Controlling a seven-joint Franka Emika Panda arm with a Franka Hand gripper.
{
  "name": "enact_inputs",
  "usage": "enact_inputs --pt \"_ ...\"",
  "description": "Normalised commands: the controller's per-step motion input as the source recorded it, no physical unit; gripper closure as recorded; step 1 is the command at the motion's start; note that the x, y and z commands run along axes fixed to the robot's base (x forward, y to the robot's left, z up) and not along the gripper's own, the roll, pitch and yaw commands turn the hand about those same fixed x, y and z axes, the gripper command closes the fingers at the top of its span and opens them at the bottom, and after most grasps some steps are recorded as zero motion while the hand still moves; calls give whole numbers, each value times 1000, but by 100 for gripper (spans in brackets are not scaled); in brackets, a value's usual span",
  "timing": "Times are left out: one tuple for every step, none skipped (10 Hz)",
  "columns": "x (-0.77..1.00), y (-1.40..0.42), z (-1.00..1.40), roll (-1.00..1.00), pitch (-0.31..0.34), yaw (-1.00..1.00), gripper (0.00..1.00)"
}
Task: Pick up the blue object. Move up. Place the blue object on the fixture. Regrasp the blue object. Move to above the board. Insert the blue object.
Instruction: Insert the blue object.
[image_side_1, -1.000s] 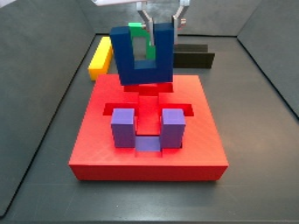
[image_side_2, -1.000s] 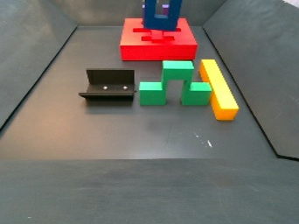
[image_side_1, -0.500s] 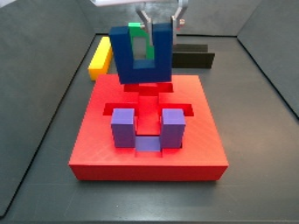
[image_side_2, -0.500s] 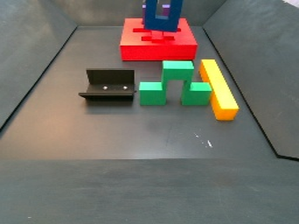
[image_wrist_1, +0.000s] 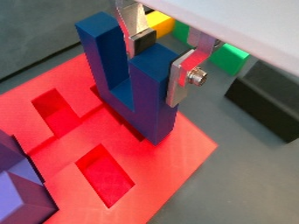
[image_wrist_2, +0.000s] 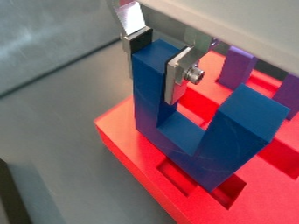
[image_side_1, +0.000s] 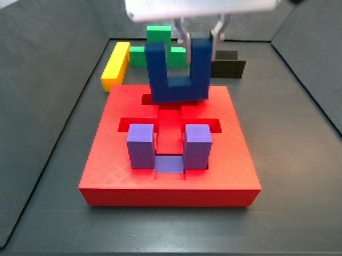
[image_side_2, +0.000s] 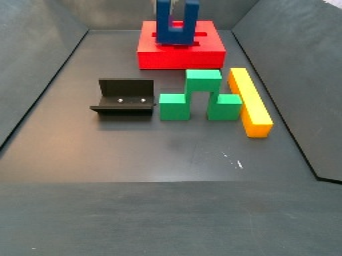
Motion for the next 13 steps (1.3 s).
enact_inputs --pt "-277 0 -337 0 0 0 100" --pt "-171 0 0 -13 0 0 100" --pt "-374 80 0 0 0 0 100" --pt "-523 97 0 0 -9 -54 100" --pt "-451 51 0 0 -6 -77 100" --pt "-274 0 0 -41 -29 -57 100" --pt "257 -83 -63 40 0 -3 100" --pt "666 -189 -26 171 19 -189 100" --pt "663 -183 -49 263 51 -291 100" --pt "586 -209 -54 271 67 -317 100" --pt "291 -103 -111 146 69 -160 100" --pt "97 0 -137 64 23 -51 100" --pt "0 20 -49 0 0 -17 100"
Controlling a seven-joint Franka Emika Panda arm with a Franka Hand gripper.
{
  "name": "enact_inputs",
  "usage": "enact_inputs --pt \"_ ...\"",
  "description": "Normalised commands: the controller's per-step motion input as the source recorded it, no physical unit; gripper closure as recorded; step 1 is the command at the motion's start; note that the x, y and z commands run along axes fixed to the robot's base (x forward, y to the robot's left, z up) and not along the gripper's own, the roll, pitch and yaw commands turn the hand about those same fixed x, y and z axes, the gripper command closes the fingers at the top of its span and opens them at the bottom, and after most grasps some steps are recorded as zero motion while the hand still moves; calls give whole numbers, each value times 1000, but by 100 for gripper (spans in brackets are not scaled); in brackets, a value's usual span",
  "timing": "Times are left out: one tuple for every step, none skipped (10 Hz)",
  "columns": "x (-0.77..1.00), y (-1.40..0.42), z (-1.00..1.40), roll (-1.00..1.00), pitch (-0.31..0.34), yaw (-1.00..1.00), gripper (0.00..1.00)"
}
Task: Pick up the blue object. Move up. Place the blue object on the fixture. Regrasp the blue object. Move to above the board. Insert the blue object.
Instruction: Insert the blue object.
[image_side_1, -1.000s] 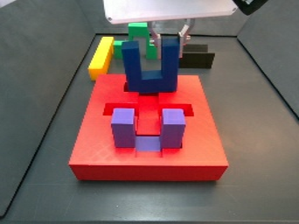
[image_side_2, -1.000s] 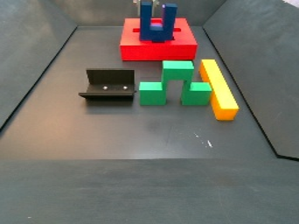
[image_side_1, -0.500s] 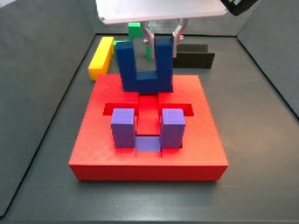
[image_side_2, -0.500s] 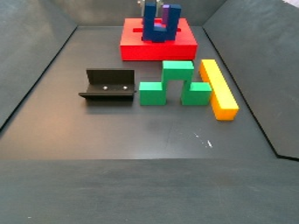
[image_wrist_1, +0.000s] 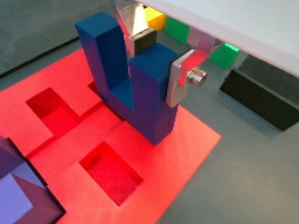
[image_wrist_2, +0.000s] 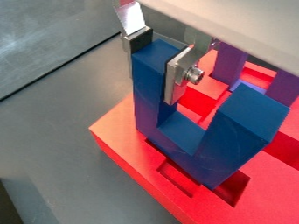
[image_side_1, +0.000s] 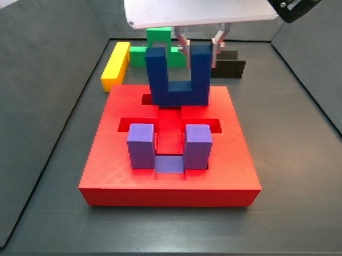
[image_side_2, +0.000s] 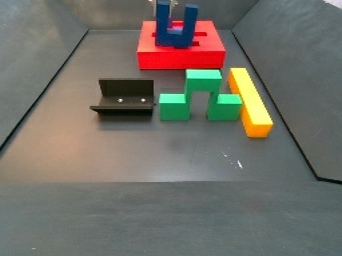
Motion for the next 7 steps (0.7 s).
enact_inputs --pt "-260 111 0 -50 -34 0 100" --pt "-394 163 0 -180 -99 0 100" --pt "-254 249 94 -277 -91 106 100" --pt "-100 169 49 -253 -69 126 100" --pt "0 3 0 -149 -40 94 100" --pt "0 0 -74 -94 -29 120 100" --pt "0 0 -69 -13 0 100 100"
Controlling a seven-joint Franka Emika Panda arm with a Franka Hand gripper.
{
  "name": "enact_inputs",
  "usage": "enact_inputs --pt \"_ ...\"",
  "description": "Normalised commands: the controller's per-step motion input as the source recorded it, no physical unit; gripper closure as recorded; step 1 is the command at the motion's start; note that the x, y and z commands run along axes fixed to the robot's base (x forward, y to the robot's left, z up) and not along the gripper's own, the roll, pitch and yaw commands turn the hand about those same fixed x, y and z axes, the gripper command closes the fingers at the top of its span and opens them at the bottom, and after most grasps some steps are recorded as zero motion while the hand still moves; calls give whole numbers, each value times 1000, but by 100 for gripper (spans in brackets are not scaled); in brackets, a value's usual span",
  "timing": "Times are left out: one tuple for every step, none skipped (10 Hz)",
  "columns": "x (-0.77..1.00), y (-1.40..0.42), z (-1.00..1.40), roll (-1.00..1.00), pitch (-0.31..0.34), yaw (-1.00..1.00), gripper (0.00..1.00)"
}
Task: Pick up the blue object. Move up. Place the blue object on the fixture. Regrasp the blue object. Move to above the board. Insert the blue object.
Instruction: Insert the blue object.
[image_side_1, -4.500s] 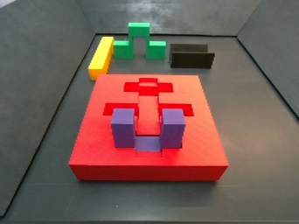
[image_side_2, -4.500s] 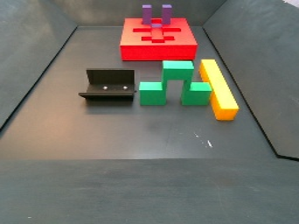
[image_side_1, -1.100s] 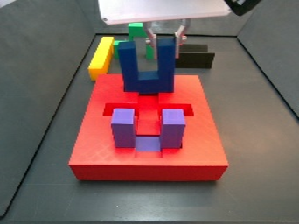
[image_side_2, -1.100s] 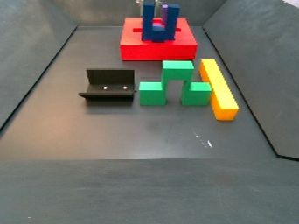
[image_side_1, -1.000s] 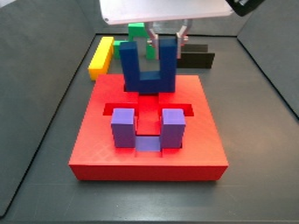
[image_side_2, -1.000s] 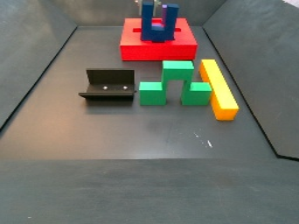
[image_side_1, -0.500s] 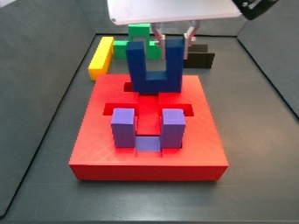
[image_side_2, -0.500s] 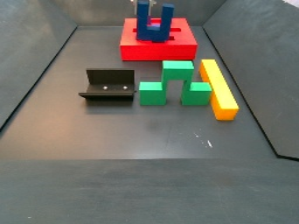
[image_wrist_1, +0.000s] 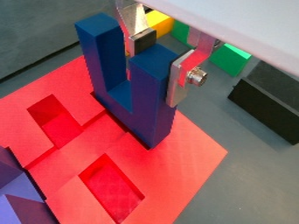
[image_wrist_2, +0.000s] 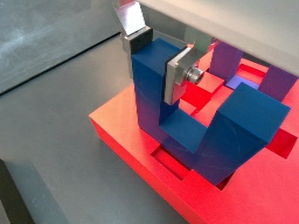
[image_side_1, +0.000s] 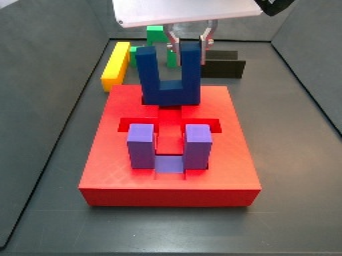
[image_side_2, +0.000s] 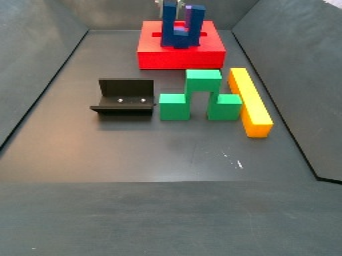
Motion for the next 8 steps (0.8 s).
enact_inputs --pt "-86 -29 -29 13 -10 89 100" --pt "-80 -46 -91 0 -14 77 100" --pt "-117 -26 -83 0 -34 46 100" --pt "0 -220 -114 20 -30 77 100" --pt "0 -186 -126 37 -3 109 100" --pt "37 0 -163 0 0 63 100" --pt "223 0 -343 0 -20 77 100" --pt "289 34 -426 3 -14 83 100"
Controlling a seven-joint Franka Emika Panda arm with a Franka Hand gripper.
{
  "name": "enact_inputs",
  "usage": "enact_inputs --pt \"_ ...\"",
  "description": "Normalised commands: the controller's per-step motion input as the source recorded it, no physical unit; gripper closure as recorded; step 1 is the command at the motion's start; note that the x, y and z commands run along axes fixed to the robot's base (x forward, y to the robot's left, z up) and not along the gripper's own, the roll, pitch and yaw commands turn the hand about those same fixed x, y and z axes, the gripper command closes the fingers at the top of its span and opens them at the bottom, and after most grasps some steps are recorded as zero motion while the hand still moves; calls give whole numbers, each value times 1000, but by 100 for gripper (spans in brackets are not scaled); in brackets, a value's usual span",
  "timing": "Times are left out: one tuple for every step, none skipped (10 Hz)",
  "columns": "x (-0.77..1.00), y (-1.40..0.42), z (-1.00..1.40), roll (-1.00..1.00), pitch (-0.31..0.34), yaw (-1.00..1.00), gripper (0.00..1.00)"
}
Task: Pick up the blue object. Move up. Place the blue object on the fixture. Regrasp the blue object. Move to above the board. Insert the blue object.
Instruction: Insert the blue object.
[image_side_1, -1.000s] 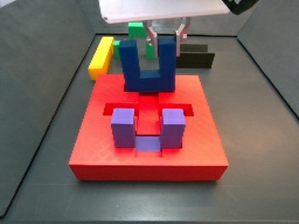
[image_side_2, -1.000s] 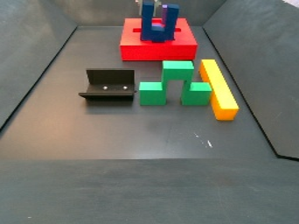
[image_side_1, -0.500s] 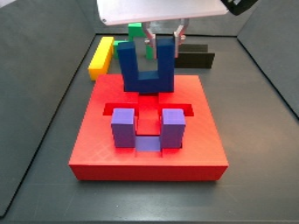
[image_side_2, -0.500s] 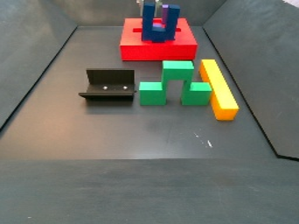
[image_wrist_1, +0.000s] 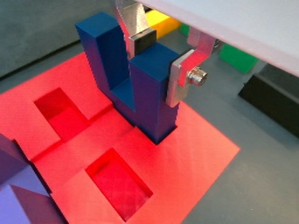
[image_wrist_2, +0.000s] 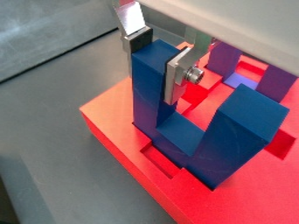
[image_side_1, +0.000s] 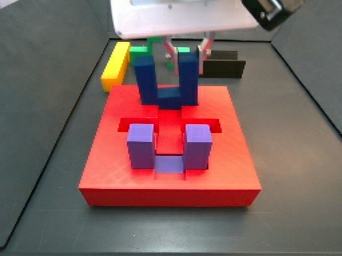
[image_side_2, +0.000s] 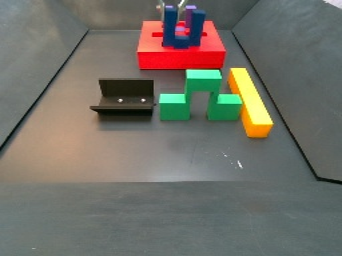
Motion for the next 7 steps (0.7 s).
enact_inputs --pt "360 63 -654 0 -31 111 100" --pt "483 80 -771 0 0 137 100" --pt "569 57 -774 -33 0 106 100" --pt "554 0 -757 -30 0 31 100" --pt "317 0 -457 0 6 0 100" --pt "0 0 0 21 0 0 100" --pt "0 0 0 0 0 0 100"
